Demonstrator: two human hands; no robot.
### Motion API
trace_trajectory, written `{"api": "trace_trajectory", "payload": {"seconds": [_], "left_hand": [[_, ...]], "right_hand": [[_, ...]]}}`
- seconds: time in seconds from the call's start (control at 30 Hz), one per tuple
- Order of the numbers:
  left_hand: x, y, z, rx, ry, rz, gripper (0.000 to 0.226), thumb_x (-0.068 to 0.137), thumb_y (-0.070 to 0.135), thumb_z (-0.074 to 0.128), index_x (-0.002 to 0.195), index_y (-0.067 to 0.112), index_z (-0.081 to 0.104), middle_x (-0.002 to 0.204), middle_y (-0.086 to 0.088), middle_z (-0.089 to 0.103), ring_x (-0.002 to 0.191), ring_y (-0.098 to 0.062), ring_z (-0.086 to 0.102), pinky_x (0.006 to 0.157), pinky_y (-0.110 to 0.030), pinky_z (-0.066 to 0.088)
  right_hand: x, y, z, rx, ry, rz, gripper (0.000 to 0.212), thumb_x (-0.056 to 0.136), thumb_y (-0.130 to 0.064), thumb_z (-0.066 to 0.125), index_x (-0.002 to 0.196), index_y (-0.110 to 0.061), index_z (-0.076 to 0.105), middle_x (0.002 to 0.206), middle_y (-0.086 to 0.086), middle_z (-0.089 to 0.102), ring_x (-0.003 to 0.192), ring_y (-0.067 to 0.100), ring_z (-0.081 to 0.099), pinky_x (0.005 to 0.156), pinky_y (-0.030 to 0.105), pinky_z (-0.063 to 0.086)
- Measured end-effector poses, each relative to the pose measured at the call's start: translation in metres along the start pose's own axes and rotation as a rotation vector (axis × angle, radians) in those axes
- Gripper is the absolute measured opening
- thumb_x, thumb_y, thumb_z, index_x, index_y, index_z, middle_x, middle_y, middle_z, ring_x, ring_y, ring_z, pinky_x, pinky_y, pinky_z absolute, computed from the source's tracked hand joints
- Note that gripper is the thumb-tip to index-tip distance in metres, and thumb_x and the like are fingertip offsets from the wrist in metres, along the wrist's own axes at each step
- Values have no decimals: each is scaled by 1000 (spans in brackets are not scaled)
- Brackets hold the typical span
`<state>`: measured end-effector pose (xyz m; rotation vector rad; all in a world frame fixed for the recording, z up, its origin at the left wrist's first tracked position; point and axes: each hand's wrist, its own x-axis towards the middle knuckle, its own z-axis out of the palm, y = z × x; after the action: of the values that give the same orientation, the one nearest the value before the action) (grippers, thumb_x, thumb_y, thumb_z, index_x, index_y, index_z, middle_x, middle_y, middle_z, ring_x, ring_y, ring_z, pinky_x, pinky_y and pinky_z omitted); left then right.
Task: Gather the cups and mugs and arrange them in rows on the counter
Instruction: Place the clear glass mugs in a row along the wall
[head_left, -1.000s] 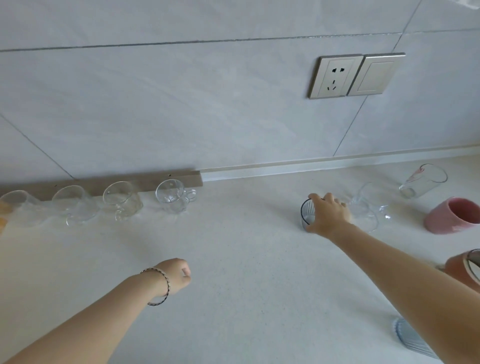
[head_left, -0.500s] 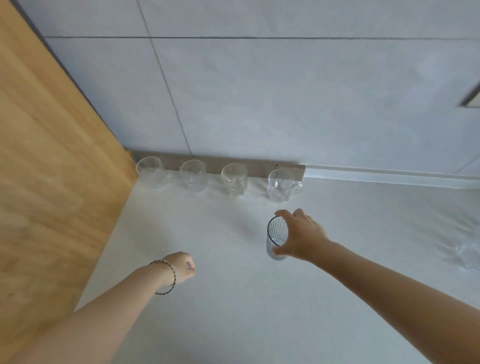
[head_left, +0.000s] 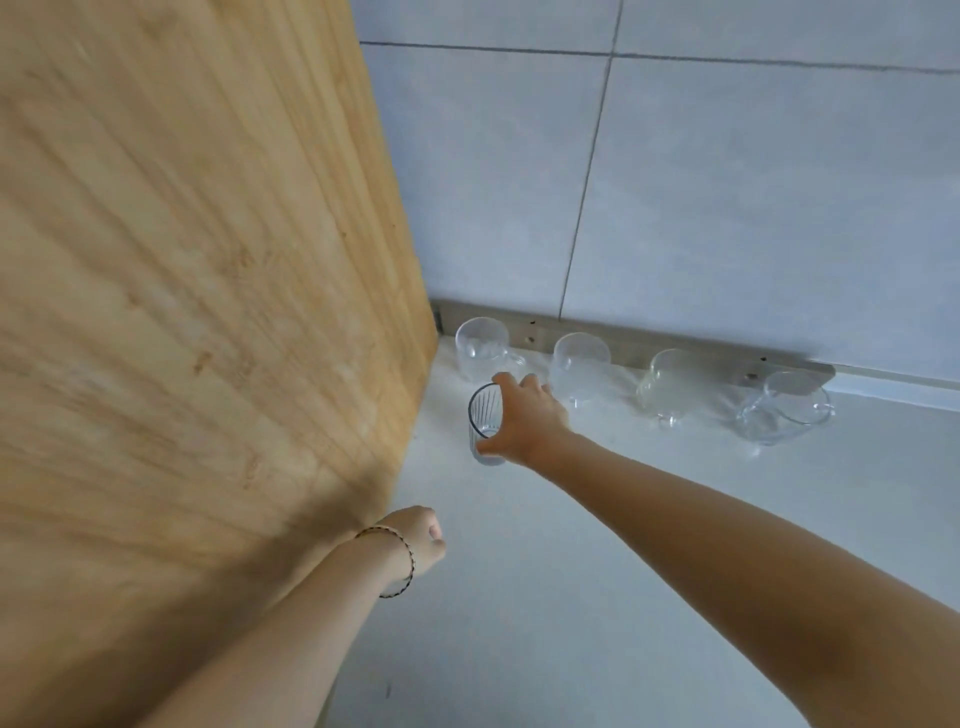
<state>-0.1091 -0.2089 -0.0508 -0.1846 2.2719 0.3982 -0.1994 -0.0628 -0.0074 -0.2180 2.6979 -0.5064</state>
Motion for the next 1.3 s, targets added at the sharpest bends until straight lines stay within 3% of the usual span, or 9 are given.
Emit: {"api": "trace_trajectory", "payload": {"seconds": [0.07,0.17,0.63,0.73,0.87,1.0,1.07,1.2,1.3], "left_hand": [[3,-4,2,-10,-5,22,18,91,19,41,79,24,53,82,4,49,82,-19,46,68,-23,40],[6,-7,6,-9,-18,18,37,90,16,40,57,27,27,63,8,24,54,-8,26,51,-21,20],[7,0,24,94,-15,44,40,88,15,41,55,28,21,62,8,20,55,-12,26,49,-22,15],[9,22,30,132,-28,76,40,87,14,41,55,28,22,62,8,19,54,-9,22,50,-22,14],[11,77,44,201,-40,172,41,89,14,41,56,28,21,63,7,17,54,-9,21,50,-21,13],[12,156,68,267,-26,267,41,86,13,42,55,29,21,63,8,17,57,-12,25,51,-21,10],[10,198,87,301,-30,324,41,86,12,41,55,29,20,64,7,22,70,-16,30,51,-21,8],[1,280,135,334,-37,395,39,86,13,39,55,28,22,88,-2,33,82,-17,30,50,-21,10],[-13,341,172,358,-56,413,40,88,13,38,55,28,21,89,-3,32,82,-17,29,50,-21,9]], "right_hand": [[13,-17,8,-31,-3,-23,81,72,-35,74,138,-18,32,132,12,42,121,30,45,91,35,45],[24,-32,20,-88,-35,-29,79,73,-37,74,137,-16,33,129,12,44,118,29,46,85,32,46],[-23,-1,28,141,-94,-6,96,74,-43,75,144,-10,18,136,14,38,126,31,45,98,41,43],[-49,43,20,119,-164,45,80,83,-38,67,146,-14,23,142,11,40,128,28,46,102,39,42],[-98,130,9,54,-289,168,50,88,-34,59,134,-19,46,135,3,53,123,21,50,100,34,42],[-157,226,-10,74,-290,342,46,89,-33,56,132,-19,48,133,2,54,124,20,51,103,34,42],[-186,276,-21,106,-276,410,46,90,-33,55,132,-17,48,133,3,55,124,20,50,103,33,42],[-241,373,-44,160,-223,516,45,90,-34,54,132,-19,48,132,2,56,122,20,52,101,33,43],[-278,442,-61,155,-166,557,41,91,-32,52,130,-19,50,131,0,56,122,19,51,101,31,42]]}}
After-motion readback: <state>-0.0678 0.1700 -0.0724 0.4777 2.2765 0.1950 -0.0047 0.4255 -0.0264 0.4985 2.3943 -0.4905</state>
